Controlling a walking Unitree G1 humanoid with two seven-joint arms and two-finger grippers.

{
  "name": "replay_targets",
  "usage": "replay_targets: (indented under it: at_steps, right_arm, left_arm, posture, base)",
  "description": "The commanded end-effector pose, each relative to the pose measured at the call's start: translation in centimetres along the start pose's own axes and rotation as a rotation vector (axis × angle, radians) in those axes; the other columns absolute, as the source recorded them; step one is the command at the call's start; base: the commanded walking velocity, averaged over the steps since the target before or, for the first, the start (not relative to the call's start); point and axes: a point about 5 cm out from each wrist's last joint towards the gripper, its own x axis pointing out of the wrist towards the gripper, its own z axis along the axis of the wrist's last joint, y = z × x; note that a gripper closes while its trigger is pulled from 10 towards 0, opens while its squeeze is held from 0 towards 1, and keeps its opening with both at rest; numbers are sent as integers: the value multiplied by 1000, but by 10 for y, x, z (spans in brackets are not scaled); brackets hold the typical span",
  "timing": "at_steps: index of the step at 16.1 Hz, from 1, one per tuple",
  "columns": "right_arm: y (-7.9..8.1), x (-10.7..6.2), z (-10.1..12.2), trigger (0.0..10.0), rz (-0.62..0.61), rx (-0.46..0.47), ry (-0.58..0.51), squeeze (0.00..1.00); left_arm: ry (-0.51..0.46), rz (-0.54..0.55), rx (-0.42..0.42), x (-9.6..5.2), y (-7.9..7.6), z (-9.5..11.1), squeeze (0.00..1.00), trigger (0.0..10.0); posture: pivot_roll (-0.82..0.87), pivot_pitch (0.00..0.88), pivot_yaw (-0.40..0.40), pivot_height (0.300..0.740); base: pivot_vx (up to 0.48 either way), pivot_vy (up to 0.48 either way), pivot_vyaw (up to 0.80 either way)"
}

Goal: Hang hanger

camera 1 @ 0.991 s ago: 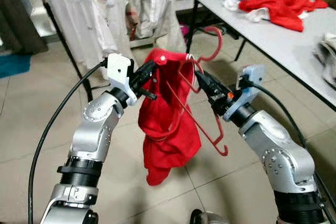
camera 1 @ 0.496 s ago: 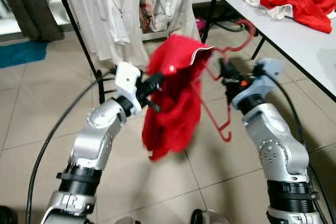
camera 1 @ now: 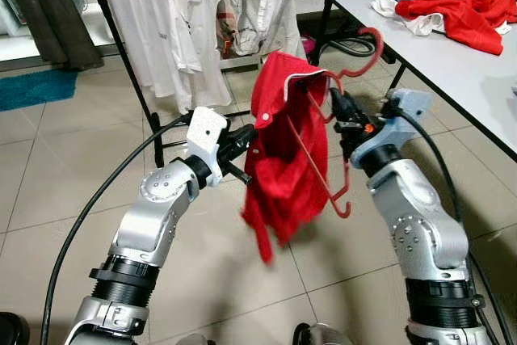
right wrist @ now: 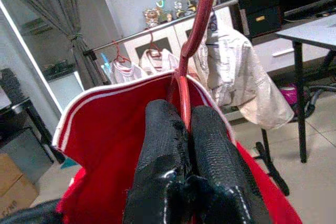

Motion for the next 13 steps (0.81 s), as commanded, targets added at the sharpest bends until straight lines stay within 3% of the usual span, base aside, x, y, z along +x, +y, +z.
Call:
replay_targets:
  at_steps: [1, 2, 3, 4, 5, 8, 9, 10, 11, 13]
  right_arm:
    - [2, 3, 19, 10000, 4, -27, -97, 0]
    - [2, 3, 20, 10000, 9, -29, -101, 0]
    - [2, 4, 20, 10000, 17, -31, -103, 0]
    - [3, 4, 21, 10000, 26, -31, -105, 0]
    - [3, 4, 21, 10000, 32, -33, -109, 0]
    - [4, 5, 24, 10000, 40, -35, -129, 0]
    - [5, 5, 25, 10000, 51, -37, -138, 0]
    - [5, 5, 26, 10000, 56, -37, -141, 0]
    - [7, 5, 27, 10000, 72, -42, -151, 0]
    - [8, 5, 29, 10000, 90, -46, -164, 0]
  left_arm:
    - [40, -14, 25, -2, -2, -4, 0, 0]
    - [49, -1, 33, -3, -1, -5, 0, 941]
    - [47, 11, 35, -2, 1, -4, 0, 1216]
    - [44, 20, 44, -2, 3, -3, 0, 2275]
    - [45, 5, 37, -3, 5, -2, 0, 0]
    - [100, -1, 63, -5, 4, -9, 0, 0]
    - [130, 2, 73, -5, 5, -13, 0, 10000]
    - [137, 3, 74, -5, 5, -14, 0, 10000]
    - [145, -9, 61, -7, 5, -16, 1000, 10000]
    - [159, -32, 52, -9, 5, -19, 1000, 10000]
  posture:
    - [-85, 0, -9, 740]
    - [-84, 0, -9, 740]
    - [-84, 0, -10, 740]
    - [-84, 0, -9, 740]
    - [-83, 0, -9, 740]
    - [-84, 0, -6, 740]
    - [-85, 0, -5, 740]
    - [-85, 0, -5, 740]
    - [-86, 0, -3, 740]
    - [-86, 0, -2, 740]
  base:
    - [0, 0, 0]
    - [0, 0, 0]
    - [0, 0, 0]
    - [0, 0, 0]
    - [0, 0, 0]
    - [0, 0, 0]
    - [0, 0, 0]
    - [0, 0, 0]
    - [0, 0, 0]
    - [0, 0, 0]
